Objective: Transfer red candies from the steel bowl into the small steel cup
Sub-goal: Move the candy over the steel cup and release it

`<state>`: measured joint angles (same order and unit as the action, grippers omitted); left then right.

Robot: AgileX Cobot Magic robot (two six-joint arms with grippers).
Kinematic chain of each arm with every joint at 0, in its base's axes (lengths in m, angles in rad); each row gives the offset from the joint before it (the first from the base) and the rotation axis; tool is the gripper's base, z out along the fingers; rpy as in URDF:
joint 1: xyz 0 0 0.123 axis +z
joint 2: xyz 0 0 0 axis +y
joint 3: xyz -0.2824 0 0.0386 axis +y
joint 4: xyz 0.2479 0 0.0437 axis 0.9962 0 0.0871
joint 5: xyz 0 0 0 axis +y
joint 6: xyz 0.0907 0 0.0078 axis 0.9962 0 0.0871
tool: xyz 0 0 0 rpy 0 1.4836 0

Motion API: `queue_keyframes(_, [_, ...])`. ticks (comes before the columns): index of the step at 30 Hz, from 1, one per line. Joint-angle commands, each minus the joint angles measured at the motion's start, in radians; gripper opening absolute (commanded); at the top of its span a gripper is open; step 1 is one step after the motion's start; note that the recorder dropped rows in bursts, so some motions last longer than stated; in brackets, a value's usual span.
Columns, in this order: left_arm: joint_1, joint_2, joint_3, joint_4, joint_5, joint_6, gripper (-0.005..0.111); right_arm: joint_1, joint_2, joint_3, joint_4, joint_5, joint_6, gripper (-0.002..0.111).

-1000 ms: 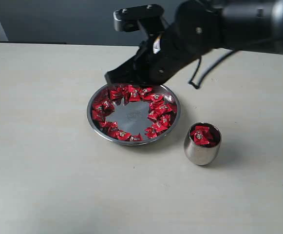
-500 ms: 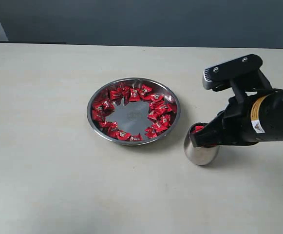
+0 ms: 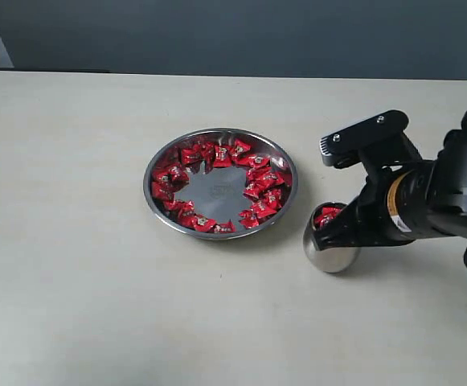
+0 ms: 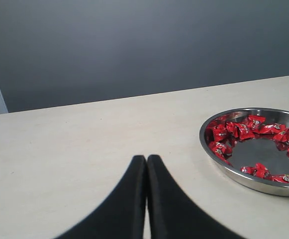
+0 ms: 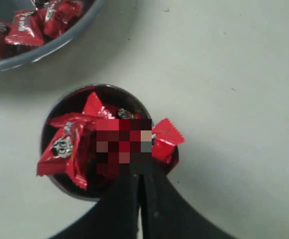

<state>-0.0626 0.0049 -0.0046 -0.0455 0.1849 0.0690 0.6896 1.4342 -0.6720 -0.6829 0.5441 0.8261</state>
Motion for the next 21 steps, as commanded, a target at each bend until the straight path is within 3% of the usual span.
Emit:
queue_keyframes(1, [0.001, -0.005, 0.005, -0.001, -0.005, -0.001, 0.002, -0.003, 0.006, 0.001, -0.041, -0.045, 0.031, -0.001])
queue_keyframes(4, [0.001, -0.005, 0.005, -0.001, -0.005, -0.001, 0.002, -0.003, 0.006, -0.001, -0.041, -0.084, 0.031, 0.001])
queue_keyframes(10, [0.001, -0.005, 0.005, -0.001, -0.005, -0.001, 0.002, -0.003, 0.006, -0.002, -0.041, -0.071, 0.031, 0.020])
queue_keyframes(21, [0.001, -0.005, 0.005, -0.001, -0.003, -0.001, 0.002, -0.003, -0.018, -0.031, -0.044, -0.083, 0.031, 0.021])
